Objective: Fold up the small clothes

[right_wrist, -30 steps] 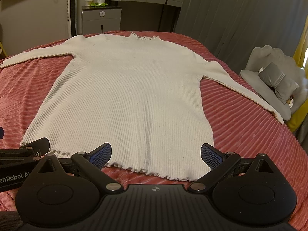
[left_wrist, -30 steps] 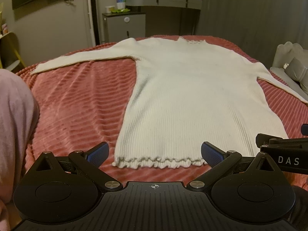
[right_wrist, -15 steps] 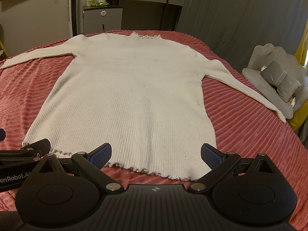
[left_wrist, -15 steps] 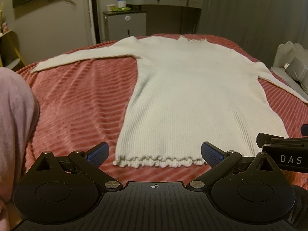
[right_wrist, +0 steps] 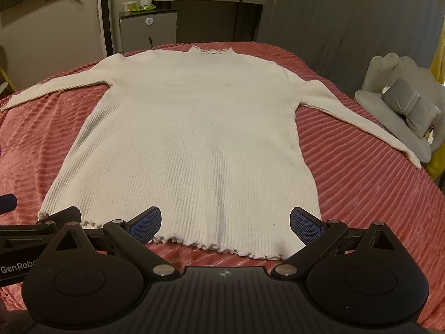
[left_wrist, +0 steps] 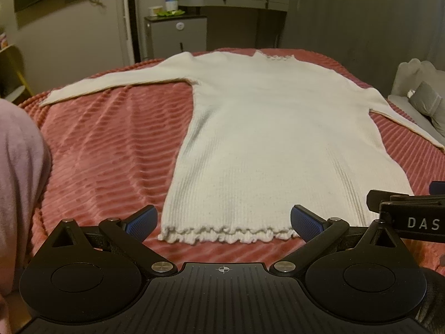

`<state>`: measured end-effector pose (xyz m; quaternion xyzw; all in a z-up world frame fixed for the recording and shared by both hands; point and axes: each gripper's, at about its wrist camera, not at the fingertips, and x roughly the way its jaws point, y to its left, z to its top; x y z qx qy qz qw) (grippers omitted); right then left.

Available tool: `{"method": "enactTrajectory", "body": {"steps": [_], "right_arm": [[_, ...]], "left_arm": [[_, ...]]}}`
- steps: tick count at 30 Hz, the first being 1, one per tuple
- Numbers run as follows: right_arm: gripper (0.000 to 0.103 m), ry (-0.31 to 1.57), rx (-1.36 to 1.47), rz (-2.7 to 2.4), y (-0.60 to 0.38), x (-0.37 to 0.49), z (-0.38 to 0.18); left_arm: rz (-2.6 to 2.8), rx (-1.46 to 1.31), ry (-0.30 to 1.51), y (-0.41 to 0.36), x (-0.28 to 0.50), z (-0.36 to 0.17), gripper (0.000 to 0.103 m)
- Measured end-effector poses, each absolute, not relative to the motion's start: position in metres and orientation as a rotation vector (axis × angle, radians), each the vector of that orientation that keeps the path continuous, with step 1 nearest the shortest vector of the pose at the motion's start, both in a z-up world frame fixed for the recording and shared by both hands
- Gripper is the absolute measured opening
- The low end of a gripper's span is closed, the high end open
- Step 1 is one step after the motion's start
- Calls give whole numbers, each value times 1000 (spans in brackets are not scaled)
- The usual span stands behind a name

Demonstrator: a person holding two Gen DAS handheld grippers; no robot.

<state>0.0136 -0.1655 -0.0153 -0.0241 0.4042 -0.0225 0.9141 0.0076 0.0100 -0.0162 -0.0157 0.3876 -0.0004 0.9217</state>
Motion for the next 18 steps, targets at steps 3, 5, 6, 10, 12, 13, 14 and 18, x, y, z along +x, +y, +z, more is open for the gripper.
{"method": "enactTrajectory", "body": {"steps": [3, 5, 6, 10, 12, 13, 14, 18], "right_arm": [[99, 830, -8, -31, -171, 14, -14], [99, 825, 69, -2, -181, 14, -12], [99, 823, 123, 16, -189, 15, -11], [99, 783, 261, 41, -227, 21, -15], [99, 775, 286, 28, -246, 27, -21], [99, 778, 322, 26, -258, 31, -25], [99, 783, 360, 23, -271, 36, -29], [99, 780, 461, -11, -317, 57, -48]], "left_arm": [[-8, -23, 771, 10, 8, -14, 103], [-11, -5, 737, 9, 7, -11, 103], [-18, 0, 718, 9, 8, -10, 103], [-52, -29, 671, 12, 15, -5, 103], [-59, -47, 662, 12, 23, -4, 103], [-55, -51, 661, 12, 29, -5, 103], [-52, -54, 662, 10, 35, -5, 103], [-39, -78, 665, 3, 66, -10, 103]]}}
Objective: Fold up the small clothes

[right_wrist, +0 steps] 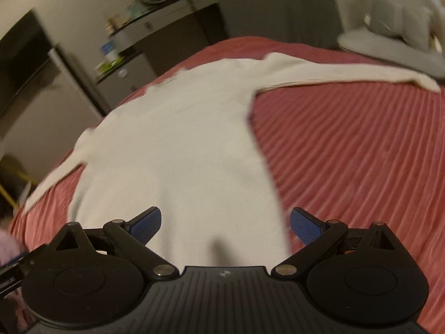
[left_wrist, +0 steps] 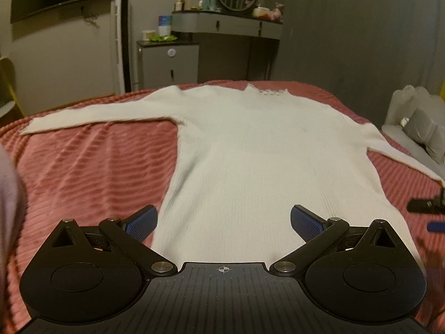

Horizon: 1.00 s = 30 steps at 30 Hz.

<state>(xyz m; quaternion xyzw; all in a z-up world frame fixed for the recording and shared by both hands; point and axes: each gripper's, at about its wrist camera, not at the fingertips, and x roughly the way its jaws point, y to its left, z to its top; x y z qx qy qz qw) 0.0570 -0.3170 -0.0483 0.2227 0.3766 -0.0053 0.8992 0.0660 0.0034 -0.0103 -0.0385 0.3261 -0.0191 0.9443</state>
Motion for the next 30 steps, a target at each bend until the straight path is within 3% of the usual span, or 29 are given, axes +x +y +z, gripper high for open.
{"method": "enactTrajectory", "body": {"steps": [7, 16, 21, 22, 25, 30], "right_arm": [[99, 817, 564, -78, -366, 81, -105], [99, 822, 420, -14, -361, 90, -106], [98, 620, 659, -208, -456, 94, -92], [93, 585, 735, -280, -488, 98, -95], [59, 487, 1015, -422, -568, 103, -107], [57, 367, 1199, -546, -638, 114, -125]], "left_arm": [[0, -149, 664, -24, 125, -30, 103], [76, -113, 656, -49, 156, -67, 103], [111, -197, 691, -32, 164, -81, 103], [111, -212, 695, -30, 165, -83, 103], [115, -178, 689, -33, 165, -87, 103], [124, -127, 697, -38, 166, -90, 103]]}}
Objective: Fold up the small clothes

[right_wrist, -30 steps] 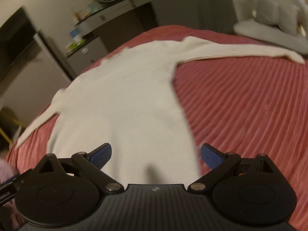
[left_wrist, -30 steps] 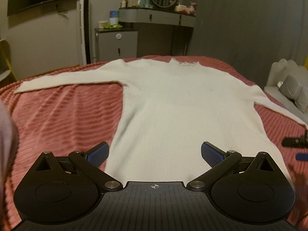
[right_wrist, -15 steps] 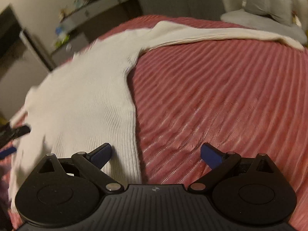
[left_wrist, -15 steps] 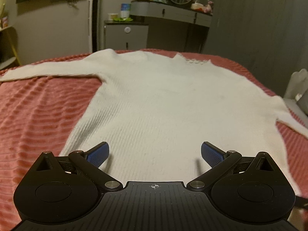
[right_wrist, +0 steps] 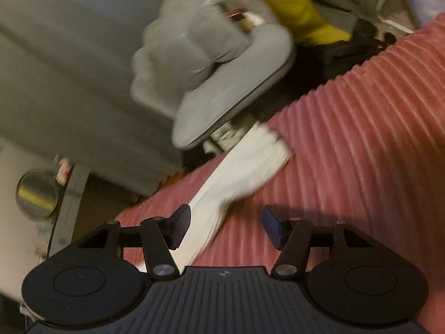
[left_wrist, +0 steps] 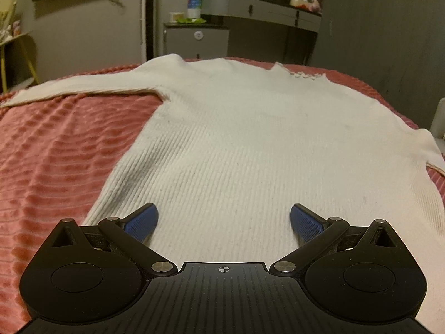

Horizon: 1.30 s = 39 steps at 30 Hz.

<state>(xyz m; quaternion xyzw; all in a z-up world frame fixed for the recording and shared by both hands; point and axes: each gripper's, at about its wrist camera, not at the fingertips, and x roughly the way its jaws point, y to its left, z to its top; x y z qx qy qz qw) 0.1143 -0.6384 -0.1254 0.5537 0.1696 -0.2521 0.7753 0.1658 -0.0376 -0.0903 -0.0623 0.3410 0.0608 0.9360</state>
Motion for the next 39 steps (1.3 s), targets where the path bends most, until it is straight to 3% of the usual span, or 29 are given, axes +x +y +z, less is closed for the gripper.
{"method": "enactTrajectory", "body": {"steps": [4, 6, 7, 8, 15, 23, 24, 26, 33, 39], "right_arm": [[43, 369, 1252, -593, -659, 132, -141], [28, 377, 1253, -611, -663, 135, -145], [14, 394, 1240, -616, -665, 143, -148], [6, 422, 1212, -620, -665, 146, -149], [6, 455, 838, -549, -626, 169, -85], [9, 354, 408, 70, -425, 197, 15], [13, 375, 398, 144, -400, 200, 15], [36, 436, 402, 266, -355, 203, 5], [36, 621, 561, 175, -327, 188, -70], [36, 651, 617, 74, -346, 177, -96]], "left_arm": [[125, -129, 700, -38, 167, -91, 103], [128, -118, 704, -39, 168, -91, 103], [129, -116, 705, -40, 168, -91, 103], [128, -116, 704, -39, 167, -91, 103], [122, -124, 723, -38, 167, -87, 103], [87, -187, 717, -30, 163, -74, 103], [71, -189, 710, -29, 162, -71, 103], [40, -181, 681, -27, 159, -64, 103], [-187, -323, 627, -14, 199, -38, 103], [-372, -542, 798, -38, 282, -63, 103]]}}
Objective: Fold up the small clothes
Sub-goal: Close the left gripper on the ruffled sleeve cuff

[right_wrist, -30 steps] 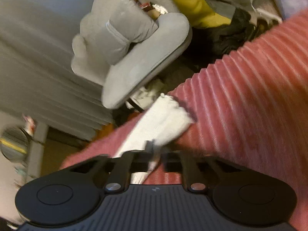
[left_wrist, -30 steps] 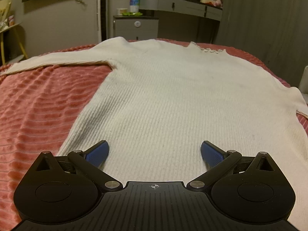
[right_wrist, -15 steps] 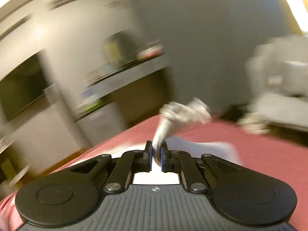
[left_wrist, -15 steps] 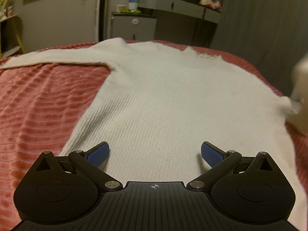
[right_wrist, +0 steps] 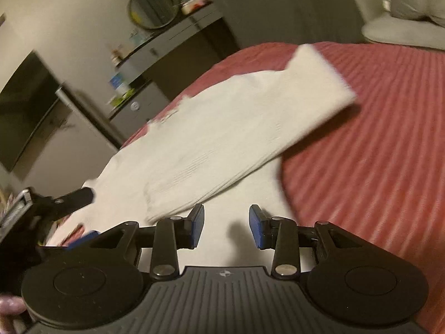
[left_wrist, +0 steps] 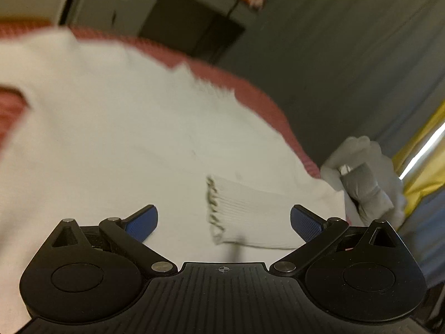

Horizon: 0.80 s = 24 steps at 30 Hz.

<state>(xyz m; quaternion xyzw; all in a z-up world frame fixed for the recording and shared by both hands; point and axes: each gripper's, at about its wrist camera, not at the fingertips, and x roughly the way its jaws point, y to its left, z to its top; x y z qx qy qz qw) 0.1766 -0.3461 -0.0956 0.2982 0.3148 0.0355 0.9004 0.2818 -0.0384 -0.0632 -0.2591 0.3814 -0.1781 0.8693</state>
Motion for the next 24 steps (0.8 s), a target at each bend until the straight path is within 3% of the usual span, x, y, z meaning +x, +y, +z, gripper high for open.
{"method": "enactTrajectory", "body": {"steps": [1, 7, 10, 24], "right_arm": [[36, 641, 620, 59, -349, 175, -95], [36, 624, 670, 24, -373, 185, -106], [36, 624, 661, 35, -374, 188, -109], [36, 582, 552, -35, -367, 202, -90]], "left_arm": [[-389, -565, 812, -43, 291, -67, 101], [-426, -550, 909, -75, 332, -91, 61], [-437, -554, 909, -75, 339, -89, 11], [-307, -478, 698, -3, 327, -29, 9]]}}
